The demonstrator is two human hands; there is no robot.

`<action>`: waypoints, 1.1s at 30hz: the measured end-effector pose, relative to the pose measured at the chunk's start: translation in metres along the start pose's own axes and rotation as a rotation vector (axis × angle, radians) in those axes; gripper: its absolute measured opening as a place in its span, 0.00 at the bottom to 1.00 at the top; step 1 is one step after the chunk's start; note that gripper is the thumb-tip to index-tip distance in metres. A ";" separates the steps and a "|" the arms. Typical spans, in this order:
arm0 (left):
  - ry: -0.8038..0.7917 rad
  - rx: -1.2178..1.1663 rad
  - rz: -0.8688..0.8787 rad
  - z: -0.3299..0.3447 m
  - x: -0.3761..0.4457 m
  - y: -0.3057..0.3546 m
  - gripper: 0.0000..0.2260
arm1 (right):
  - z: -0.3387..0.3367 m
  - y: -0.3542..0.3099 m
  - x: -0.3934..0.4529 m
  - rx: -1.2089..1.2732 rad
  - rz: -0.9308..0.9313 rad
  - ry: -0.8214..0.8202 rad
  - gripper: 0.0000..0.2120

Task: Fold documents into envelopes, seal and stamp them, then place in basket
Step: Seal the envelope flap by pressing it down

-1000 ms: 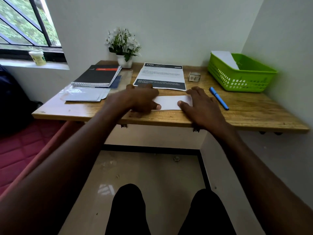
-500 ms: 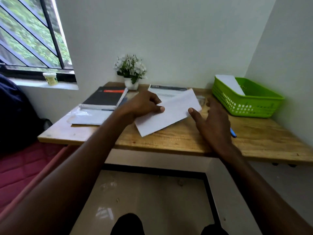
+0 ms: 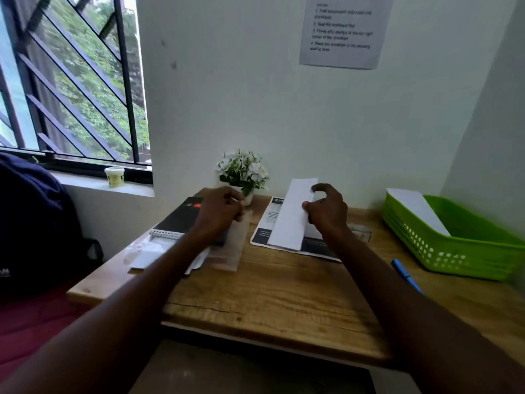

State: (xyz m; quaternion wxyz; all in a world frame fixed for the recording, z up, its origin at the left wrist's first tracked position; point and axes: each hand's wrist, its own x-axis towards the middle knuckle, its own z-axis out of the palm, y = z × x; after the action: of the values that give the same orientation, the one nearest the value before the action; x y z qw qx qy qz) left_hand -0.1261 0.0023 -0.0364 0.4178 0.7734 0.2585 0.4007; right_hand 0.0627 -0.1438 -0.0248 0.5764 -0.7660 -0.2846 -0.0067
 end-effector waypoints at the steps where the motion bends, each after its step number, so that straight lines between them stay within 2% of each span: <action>1: 0.036 0.089 0.046 -0.012 0.006 -0.006 0.03 | 0.004 0.005 0.007 -0.061 -0.033 0.010 0.16; 4: 0.036 0.379 0.142 -0.046 0.014 -0.021 0.07 | 0.010 0.017 0.010 -0.310 -0.135 -0.039 0.11; 7: -0.015 0.500 0.122 -0.070 0.021 -0.050 0.09 | 0.011 0.031 0.014 -0.587 -0.211 -0.168 0.09; 10: -0.036 0.593 0.094 -0.088 0.023 -0.075 0.06 | 0.010 0.037 0.014 -0.702 -0.244 -0.184 0.08; 13: -0.002 0.603 0.093 -0.098 0.025 -0.080 0.03 | 0.013 0.036 0.010 -0.685 -0.319 -0.129 0.07; 15: -0.026 0.555 0.067 -0.105 0.022 -0.082 0.04 | 0.020 0.031 0.003 -0.635 -0.402 -0.149 0.04; 20: -0.121 0.482 0.060 -0.125 0.005 -0.099 0.05 | 0.050 -0.007 -0.040 -0.383 -0.778 -0.340 0.03; 23: -0.147 0.465 0.069 -0.127 0.000 -0.097 0.13 | 0.073 -0.039 -0.078 -0.226 -0.868 -0.534 0.03; 25: -0.139 0.455 0.055 -0.125 0.001 -0.096 0.12 | 0.086 -0.051 -0.098 -0.192 -0.891 -0.658 0.05; 29: -0.108 0.450 0.044 -0.128 0.000 -0.098 0.08 | 0.110 -0.059 -0.132 -0.355 -0.891 -0.796 0.15; 33: -0.094 0.427 0.028 -0.128 -0.002 -0.099 0.08 | 0.120 -0.066 -0.152 -0.504 -0.884 -0.715 0.20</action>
State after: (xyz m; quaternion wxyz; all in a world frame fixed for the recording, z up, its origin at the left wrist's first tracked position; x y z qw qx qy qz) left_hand -0.2405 0.1079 -0.0795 0.2504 0.8657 0.3071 0.3059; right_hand -0.1321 -0.0914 -0.0581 0.1895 -0.6430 -0.7400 -0.0550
